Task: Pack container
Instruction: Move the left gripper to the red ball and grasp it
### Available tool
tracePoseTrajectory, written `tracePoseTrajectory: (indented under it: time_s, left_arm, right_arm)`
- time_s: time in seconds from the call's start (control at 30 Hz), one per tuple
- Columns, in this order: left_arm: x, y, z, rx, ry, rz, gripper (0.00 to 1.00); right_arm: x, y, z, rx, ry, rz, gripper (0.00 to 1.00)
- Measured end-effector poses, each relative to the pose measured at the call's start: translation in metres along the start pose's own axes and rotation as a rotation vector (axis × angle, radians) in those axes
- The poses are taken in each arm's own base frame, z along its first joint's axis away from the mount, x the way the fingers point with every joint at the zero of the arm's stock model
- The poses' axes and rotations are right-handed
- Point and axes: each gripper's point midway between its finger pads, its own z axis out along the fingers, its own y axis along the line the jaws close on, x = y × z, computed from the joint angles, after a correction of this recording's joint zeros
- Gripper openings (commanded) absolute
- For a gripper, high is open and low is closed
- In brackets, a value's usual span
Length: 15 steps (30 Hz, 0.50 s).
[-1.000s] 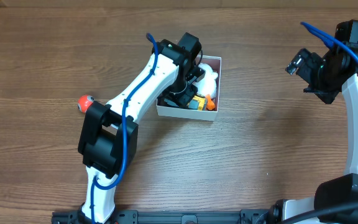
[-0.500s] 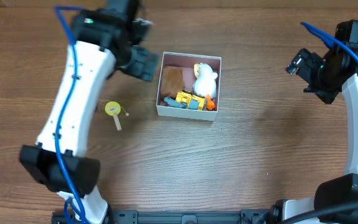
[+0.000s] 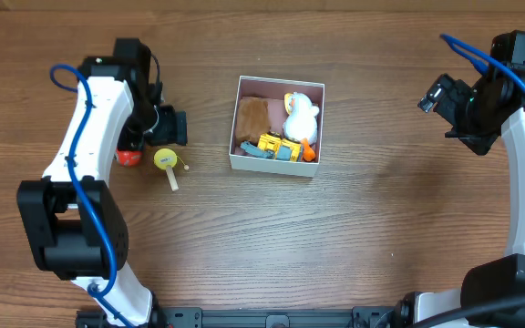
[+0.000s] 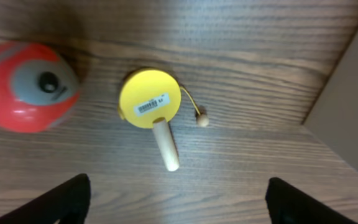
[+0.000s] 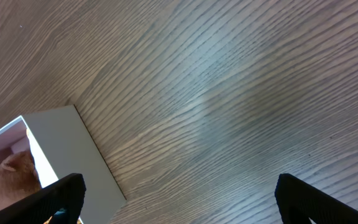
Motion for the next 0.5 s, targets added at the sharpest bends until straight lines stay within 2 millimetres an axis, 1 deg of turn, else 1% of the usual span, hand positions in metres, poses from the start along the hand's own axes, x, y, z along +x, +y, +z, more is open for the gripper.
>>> tracePoseTrajectory:
  time_s: [0.03,0.1,0.17,0.23,0.33,0.37,0.43,0.5]
  left_arm:
    - [0.005,0.000,0.005,-0.002,0.016,-0.007,0.86]
    - [0.007,0.000,0.018,0.001,0.016,-0.029,0.84]
    - [0.018,0.002,0.032,-0.002,0.050,-0.051,0.79]
    - [0.023,0.003,0.037,-0.005,0.067,-0.058,0.79]
    - [0.028,0.005,0.037,-0.014,0.088,-0.057,0.84]
    - [0.032,0.007,0.036,-0.024,0.101,-0.058,0.88]
    - [0.033,0.012,0.031,-0.049,0.092,-0.057,0.94]
    - [0.032,0.022,0.021,-0.079,0.062,-0.065,1.00]
  right_arm:
    - [0.000,0.000,0.000,0.000,0.000,0.000,1.00]
    - [0.000,0.000,0.000,0.000,0.000,0.000,1.00]
    - [0.000,0.000,0.000,0.000,0.001,0.000,1.00]
    - [0.000,0.000,0.000,0.000,0.001,0.000,1.00]
    - [0.000,0.000,0.000,0.000,0.001,0.001,1.00]
    - [0.000,0.000,0.000,0.001,0.002,0.001,1.00]
    - [0.001,-0.001,0.000,0.002,0.006,0.001,1.00]
    - [0.002,-0.001,0.000,0.003,0.006,0.001,1.00]
